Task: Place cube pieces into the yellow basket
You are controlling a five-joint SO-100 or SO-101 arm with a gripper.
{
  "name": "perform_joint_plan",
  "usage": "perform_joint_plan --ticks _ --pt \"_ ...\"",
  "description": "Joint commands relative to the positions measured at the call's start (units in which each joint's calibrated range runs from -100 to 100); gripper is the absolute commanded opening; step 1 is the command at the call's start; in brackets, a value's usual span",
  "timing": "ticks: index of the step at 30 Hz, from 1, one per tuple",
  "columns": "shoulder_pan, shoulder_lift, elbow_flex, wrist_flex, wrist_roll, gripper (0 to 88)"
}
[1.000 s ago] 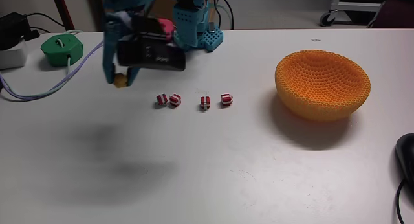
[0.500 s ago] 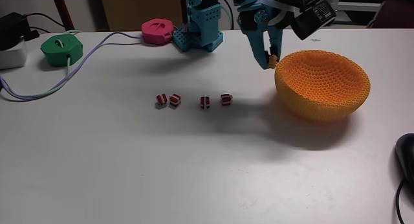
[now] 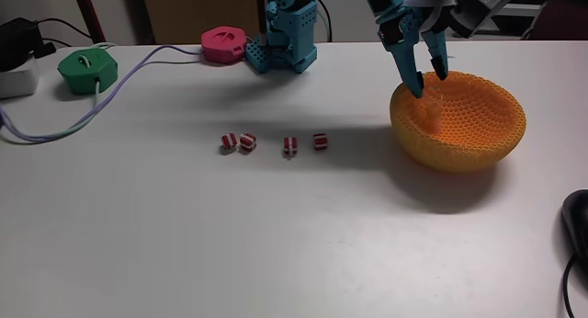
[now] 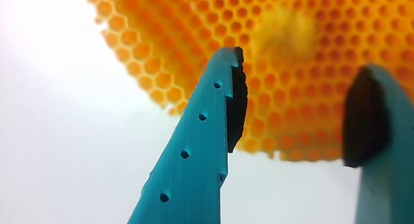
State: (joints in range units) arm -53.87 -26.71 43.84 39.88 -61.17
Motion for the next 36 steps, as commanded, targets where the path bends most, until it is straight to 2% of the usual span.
perform_joint_plan --ticks 1,3,5,7,9,13,16,20,24,28,36 --pt "1.59 -1.04 -1.43 -2.17 2.49 33.3" --pt "4.75 -3.88 -2.58 2.95 4.69 35.6" --pt "11.74 -7.95 -5.95 13.55 8.4 35.6" --pt "22.27 -11.26 -10.0 23.98 12.94 34.8" --pt "35.14 -13.44 -12.11 29.97 17.88 32.9" --pt "60.49 -16.19 -6.72 31.28 25.4 30.5" --pt "71.58 -18.27 1.37 30.15 25.93 28.5" --pt "76.7 -17.04 10.51 24.59 24.71 26.8" --pt "76.33 -14.29 18.8 16.16 22.86 25.6" --pt "75.02 -8.8 18.12 13.12 23.54 25.2" --pt "74.56 1.9 18.31 -0.87 23.79 23.0"
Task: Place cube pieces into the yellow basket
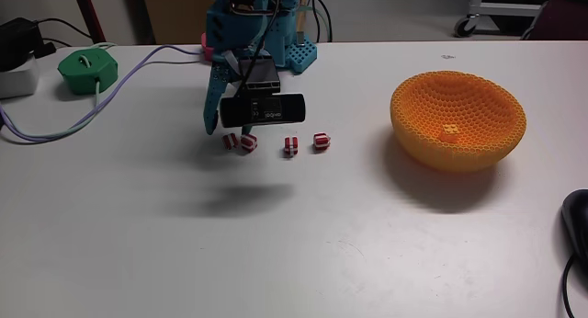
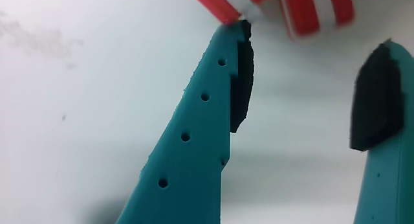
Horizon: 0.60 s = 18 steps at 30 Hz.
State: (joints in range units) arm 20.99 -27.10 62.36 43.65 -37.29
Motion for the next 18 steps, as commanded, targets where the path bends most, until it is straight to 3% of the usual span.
perform_joint_plan --ticks 1,6,10,14,18 --pt "-0.3 3.52 -0.21 -6.46 -0.2 22.5" --pt "-0.02 6.84 -0.69 -11.85 0.05 18.8" --pt "0.54 7.5 -1.07 -14.2 1.71 0.0" --pt "0.26 4.28 -8.78 -2.64 3.86 0.0" --pt "-4.49 -1.69 -28.04 18.04 7.47 0.0"
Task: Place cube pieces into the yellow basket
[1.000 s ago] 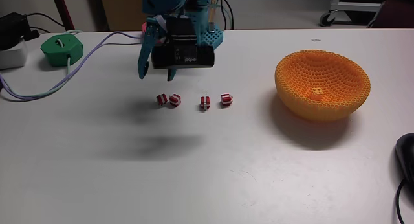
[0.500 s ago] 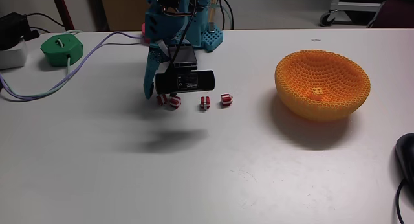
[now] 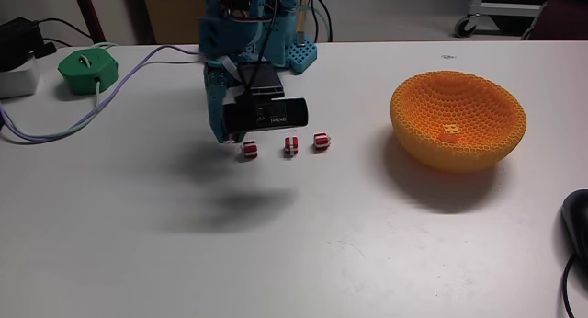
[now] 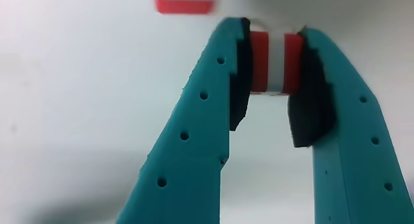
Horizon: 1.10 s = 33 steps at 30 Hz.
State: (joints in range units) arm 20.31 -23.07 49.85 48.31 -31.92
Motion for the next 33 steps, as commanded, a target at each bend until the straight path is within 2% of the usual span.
perform_joint_plan --ticks 1,4,8,12,16,17,19,20,21,25,28,31,33 --pt "-6.61 -6.95 -20.82 18.85 2.15 0.0" --pt "-19.56 -9.89 -29.0 26.32 -1.12 0.0" --pt "-41.84 -9.51 -25.73 24.93 -9.57 0.0" --pt "-62.25 -6.48 -16.29 10.68 -19.1 0.0" --pt "-71.57 -0.79 -11.86 -4.95 -23.59 0.0" --pt "-72.22 0.44 -11.29 -7.39 -23.98 0.2" --pt "-73.62 1.67 -11.29 -10.34 -23.05 26.4" --pt "-73.71 1.76 -11.58 -11.21 -21.83 36.3" --pt "-73.71 1.67 -11.58 -11.38 -21.64 40.6" --pt "-70.92 -2.12 -12.06 -6.78 -20.85 47.5" --pt "-64.58 -6.1 -17.93 7.9 -20.22 45.6" --pt "-49.76 -8.37 -26.31 26.67 -15.73 42.3" --pt "-36.62 -9.51 -28.33 33.62 -11.38 40.8"
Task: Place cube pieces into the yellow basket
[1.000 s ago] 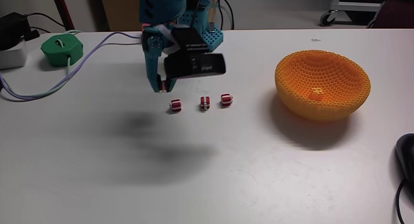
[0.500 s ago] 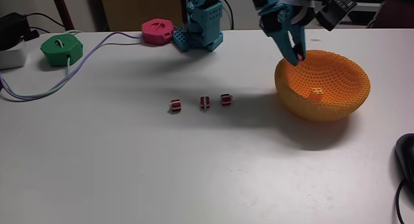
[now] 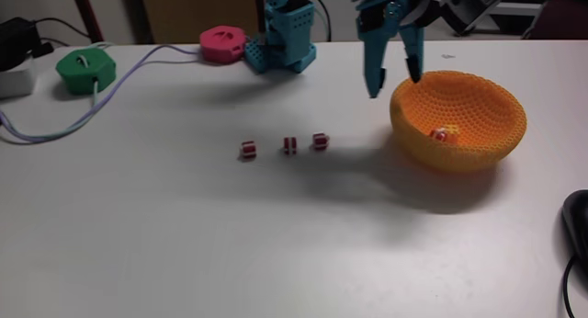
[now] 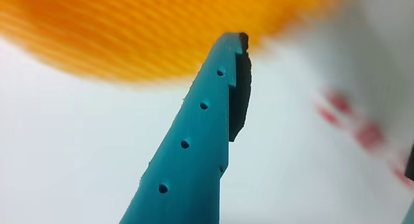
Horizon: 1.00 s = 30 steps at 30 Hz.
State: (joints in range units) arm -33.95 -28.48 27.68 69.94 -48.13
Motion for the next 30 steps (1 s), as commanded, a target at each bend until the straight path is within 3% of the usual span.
perform_joint_plan --ticks 1,5,9,19,30 --pt "23.88 -4.95 -5.01 13.29 6.35 39.5" --pt "41.77 -8.55 8.38 8.95 8.89 35.2" --pt "49.6 -8.74 18.68 0.52 10.31 34.1" --pt "45.04 -1.73 33.99 -23.46 6.79 30.1" --pt "44.76 11.62 30.24 -36.4 6.06 24.7"
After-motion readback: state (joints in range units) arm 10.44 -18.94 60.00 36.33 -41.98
